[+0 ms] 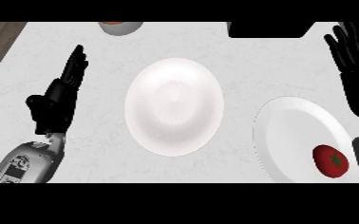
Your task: Pick the tomato from the plate and place it in the plate
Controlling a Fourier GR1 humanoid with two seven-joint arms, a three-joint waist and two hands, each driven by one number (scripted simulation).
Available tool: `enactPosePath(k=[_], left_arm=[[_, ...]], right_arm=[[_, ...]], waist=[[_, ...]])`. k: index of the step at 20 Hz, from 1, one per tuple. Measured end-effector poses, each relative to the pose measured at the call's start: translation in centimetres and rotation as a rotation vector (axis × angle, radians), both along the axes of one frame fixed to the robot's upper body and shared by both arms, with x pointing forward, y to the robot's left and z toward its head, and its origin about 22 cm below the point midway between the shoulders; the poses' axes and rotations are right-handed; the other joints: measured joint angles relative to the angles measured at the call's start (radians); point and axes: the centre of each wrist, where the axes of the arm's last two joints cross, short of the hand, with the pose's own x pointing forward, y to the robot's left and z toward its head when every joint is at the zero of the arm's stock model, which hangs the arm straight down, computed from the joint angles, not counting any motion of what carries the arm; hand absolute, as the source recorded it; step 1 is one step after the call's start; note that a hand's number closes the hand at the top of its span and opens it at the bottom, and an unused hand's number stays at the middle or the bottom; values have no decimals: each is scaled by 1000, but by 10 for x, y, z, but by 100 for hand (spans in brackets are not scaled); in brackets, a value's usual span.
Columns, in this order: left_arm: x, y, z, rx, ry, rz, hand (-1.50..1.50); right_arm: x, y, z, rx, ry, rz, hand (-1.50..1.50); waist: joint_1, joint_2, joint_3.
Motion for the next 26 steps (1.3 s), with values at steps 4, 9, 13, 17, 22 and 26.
enactPosePath(k=[4, 9, 13, 17, 22, 26], left_arm=[[0, 7, -8, 15, 20, 5, 0], [3, 13, -15, 26, 58, -21, 0], [4, 13, -26, 7, 88, -23, 0], [6, 20, -26, -9, 106, -35, 0], [9, 20, -27, -11, 112, -37, 0], [10, 19, -33, -10, 117, -39, 0]], right_arm=[[-7, 15, -8, 34, 61, 48, -150], [-14, 21, 13, -360, 46, 130, 150], [-44, 27, -45, -434, 145, 107, -150], [-85, 25, -91, -493, 156, 110, -150], [-106, -3, -90, -638, 69, 31, -150], [-117, -21, -49, -716, 24, -16, -150]], waist=[[-10, -7, -8], [-12, -13, -28], [-32, -12, -18], [-32, -13, -14], [-32, -13, -13], [-36, -14, -14]])
